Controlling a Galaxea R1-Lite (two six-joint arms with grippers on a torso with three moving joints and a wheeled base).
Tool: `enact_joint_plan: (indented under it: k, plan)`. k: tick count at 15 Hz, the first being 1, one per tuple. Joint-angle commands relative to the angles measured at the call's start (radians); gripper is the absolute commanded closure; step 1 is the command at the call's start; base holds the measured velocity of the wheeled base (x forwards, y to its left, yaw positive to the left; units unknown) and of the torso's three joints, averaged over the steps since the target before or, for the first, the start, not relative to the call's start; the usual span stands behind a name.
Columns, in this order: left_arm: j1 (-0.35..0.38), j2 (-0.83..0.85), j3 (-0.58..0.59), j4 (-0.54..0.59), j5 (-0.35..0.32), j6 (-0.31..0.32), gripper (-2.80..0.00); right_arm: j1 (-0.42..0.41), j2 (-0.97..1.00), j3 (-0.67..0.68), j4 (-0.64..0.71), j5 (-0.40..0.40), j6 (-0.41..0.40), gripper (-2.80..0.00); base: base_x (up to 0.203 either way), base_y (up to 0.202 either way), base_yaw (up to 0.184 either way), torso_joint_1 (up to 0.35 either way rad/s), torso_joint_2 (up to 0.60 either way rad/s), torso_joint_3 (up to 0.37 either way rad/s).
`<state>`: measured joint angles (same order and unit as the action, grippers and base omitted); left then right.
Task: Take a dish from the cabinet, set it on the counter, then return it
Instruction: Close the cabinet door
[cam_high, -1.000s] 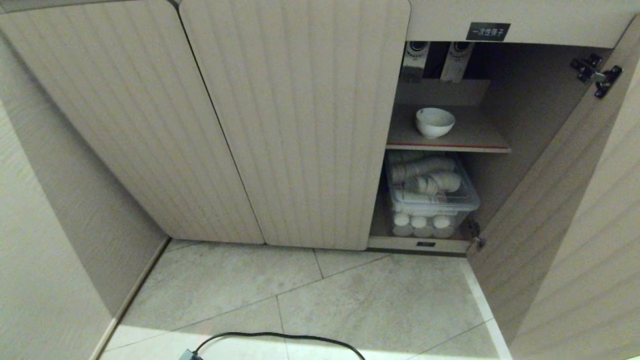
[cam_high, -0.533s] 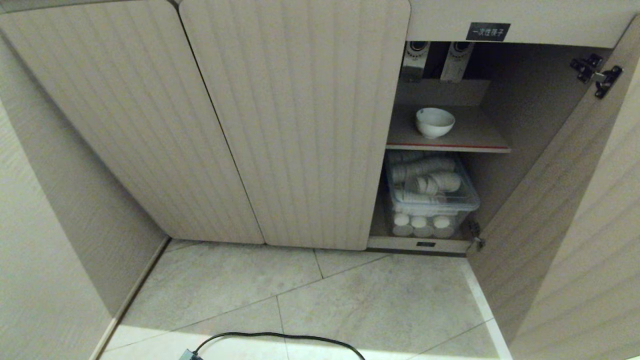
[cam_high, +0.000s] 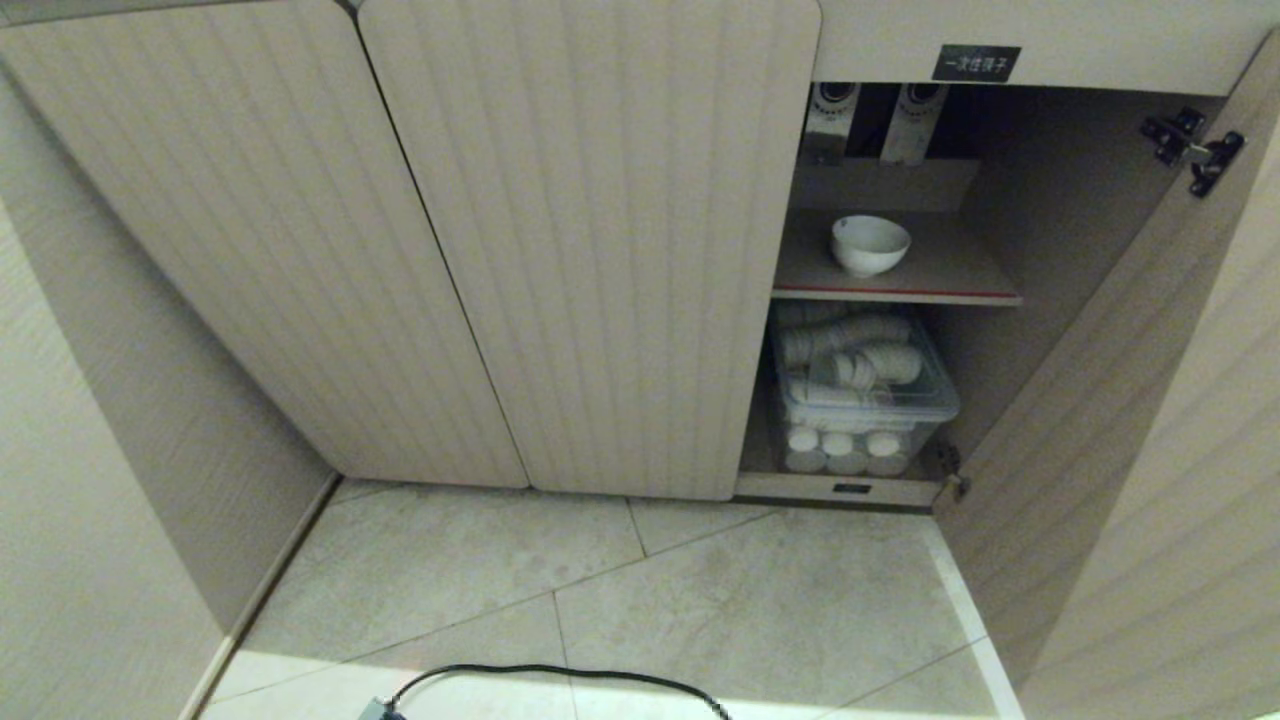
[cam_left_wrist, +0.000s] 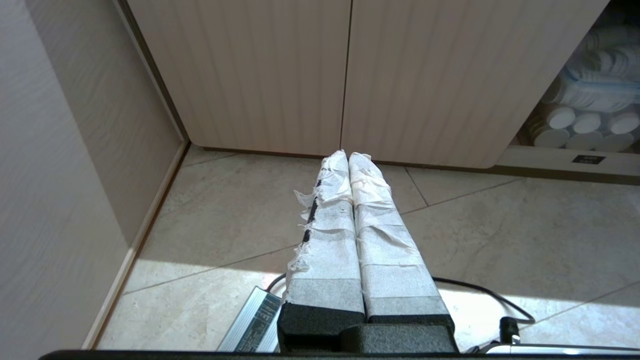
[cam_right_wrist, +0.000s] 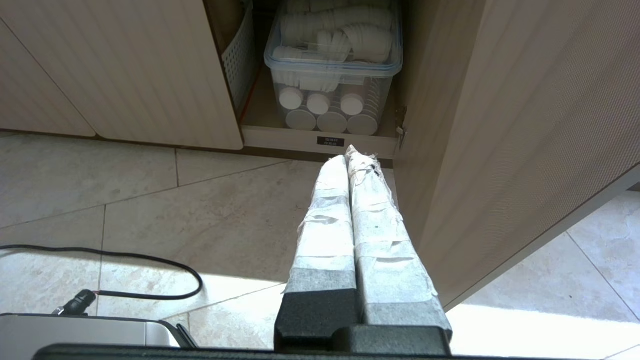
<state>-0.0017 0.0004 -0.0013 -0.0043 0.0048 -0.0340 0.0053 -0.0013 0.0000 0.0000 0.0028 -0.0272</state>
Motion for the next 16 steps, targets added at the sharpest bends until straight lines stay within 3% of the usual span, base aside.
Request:
enact_joint_plan:
  k: [1,13,16]
  plan:
    - [0.0,0.0,0.001,0.0,0.001,-0.001,0.0,0.001,0.001,0.0,0.0,0.0,0.0,0.0,0.0,0.0,0.0,0.0,0.0,0.0]
    - [0.0,0.0,0.001,0.0,0.001,0.0,0.0,0.001,0.001,0.0,0.0,0.0,0.0,0.0,0.0,0.0,0.0,0.0,0.0,0.0]
    - [0.0,0.0,0.0,0.0,0.001,0.0,0.0,0.001,0.001,0.0,0.0,0.0,0.0,0.0,0.0,-0.141,0.003,0.005,0.0,0.001]
